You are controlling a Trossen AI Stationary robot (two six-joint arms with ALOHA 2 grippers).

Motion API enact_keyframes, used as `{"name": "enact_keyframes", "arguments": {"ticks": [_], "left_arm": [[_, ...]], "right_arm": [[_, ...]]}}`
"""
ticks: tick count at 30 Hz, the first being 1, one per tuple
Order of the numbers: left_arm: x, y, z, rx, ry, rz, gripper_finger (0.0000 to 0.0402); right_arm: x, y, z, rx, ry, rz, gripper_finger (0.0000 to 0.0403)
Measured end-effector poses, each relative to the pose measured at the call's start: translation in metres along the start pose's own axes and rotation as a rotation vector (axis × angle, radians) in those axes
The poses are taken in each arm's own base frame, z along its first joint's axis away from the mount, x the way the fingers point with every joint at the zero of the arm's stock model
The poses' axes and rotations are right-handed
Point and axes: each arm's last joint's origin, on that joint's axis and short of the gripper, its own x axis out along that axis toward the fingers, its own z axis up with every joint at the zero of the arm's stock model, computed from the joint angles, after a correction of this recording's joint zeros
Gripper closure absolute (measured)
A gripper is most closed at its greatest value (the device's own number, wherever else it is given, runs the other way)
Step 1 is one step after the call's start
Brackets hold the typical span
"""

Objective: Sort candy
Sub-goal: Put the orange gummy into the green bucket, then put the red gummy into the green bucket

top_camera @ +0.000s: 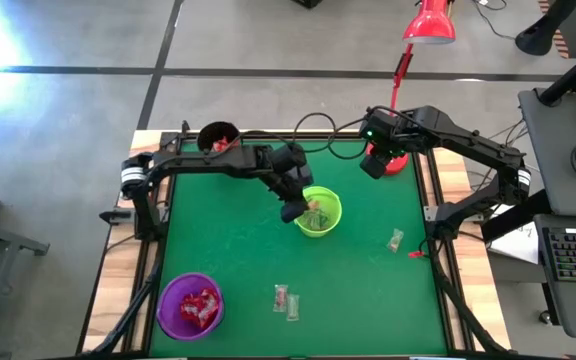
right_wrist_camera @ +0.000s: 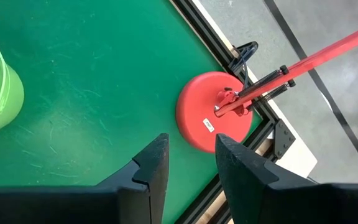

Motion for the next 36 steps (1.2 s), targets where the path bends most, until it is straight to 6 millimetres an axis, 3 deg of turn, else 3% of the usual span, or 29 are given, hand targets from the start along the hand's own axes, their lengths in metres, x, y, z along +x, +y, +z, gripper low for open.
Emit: {"name": "enact_keyframes", "arguments": {"ticks": [6,13,21,25,31,36], "left_arm": [[-0.003,-0.008,0.012,0.086,-0.017,-0.009,0.0326],[-0.025,-0.018,0.026,0.091,-0.003,0.031,0.0276],[-0.068,-0.035,0.034,0.145,0.111,0.136,0.0271],[-0.085,-0.039,0.031,0.147,0.195,0.218,0.0271],[-0.099,-0.044,0.026,0.121,0.273,0.235,0.0271],[-0.097,-0.043,0.021,0.097,0.316,0.235,0.0271]], "right_arm": [[0.0,0.0,-0.001,-0.009,0.011,-0.003,0.0282],[0.0,-0.003,-0.01,-0.062,0.097,-0.021,0.0282],[-0.011,0.002,-0.019,0.042,0.136,0.211,0.0282],[-0.02,0.003,-0.025,0.107,0.126,0.245,0.0282],[-0.03,0.005,-0.033,0.099,0.095,0.265,0.0282],[-0.032,0.012,-0.035,0.111,0.096,0.275,0.0282]]}}
